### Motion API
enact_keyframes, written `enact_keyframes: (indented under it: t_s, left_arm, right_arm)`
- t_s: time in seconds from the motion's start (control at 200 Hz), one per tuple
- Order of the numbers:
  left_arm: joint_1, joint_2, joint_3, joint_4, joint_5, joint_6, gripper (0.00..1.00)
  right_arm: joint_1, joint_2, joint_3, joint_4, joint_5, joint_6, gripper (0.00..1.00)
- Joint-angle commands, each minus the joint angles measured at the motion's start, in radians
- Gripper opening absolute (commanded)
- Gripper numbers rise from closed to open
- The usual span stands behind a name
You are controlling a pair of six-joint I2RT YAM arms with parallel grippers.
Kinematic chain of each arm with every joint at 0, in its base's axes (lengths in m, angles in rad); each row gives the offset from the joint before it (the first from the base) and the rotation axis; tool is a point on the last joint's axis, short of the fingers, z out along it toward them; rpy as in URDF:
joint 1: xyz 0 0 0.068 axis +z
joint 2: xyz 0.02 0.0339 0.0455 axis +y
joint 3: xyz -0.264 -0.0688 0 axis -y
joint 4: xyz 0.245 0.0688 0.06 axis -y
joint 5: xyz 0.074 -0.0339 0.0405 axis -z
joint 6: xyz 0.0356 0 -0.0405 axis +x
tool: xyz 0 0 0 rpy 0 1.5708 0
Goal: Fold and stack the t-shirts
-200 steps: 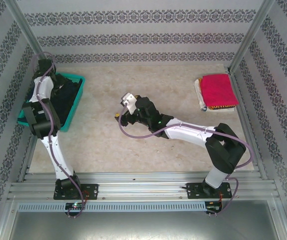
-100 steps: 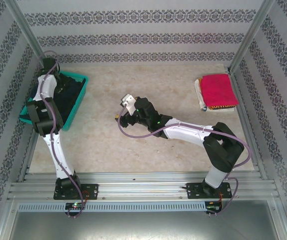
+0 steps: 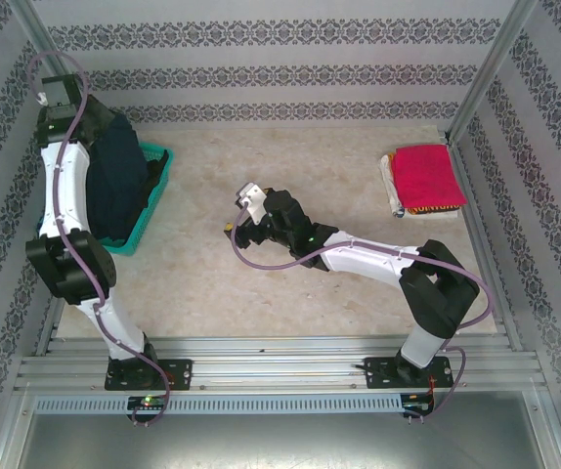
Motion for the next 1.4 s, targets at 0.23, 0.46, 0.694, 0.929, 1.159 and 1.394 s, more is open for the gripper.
enact_keyframes:
  t_s: [0.23, 0.46, 0.694, 0.929, 1.159, 1.394]
  left_arm:
    - [-0.137, -0.124, 0.211, -0.055, -0.033, 0.129, 0.0]
    - [-0.353, -0.122, 0.369, -0.139, -0.055, 0.222, 0.0]
    - [-0.612, -0.109, 0.404, -0.14, -0.107, 0.31, 0.0]
    - [-0.72, -0.007, 0.431, -0.155, -0.024, 0.283, 0.0]
    - [-0.803, 0.169, 0.617, -0.226, 0.037, 0.265, 0.0]
    - [-0.836, 0.244, 0.743, -0.249, 0.067, 0.259, 0.0]
  right_arm:
    - [0.012, -0.04, -0.022, 0.029, -0.021, 0.05, 0.98]
    - [0.01, -0.089, -0.07, 0.048, -0.019, 0.087, 0.98]
    - [-0.004, -0.152, -0.148, 0.051, -0.016, 0.108, 0.98]
    - [-0.047, -0.255, -0.256, 0.067, -0.013, 0.169, 0.98]
    - [-0.124, -0.384, -0.377, 0.082, 0.001, 0.246, 0.98]
    - [-0.187, -0.432, -0.412, 0.083, -0.033, 0.311, 0.98]
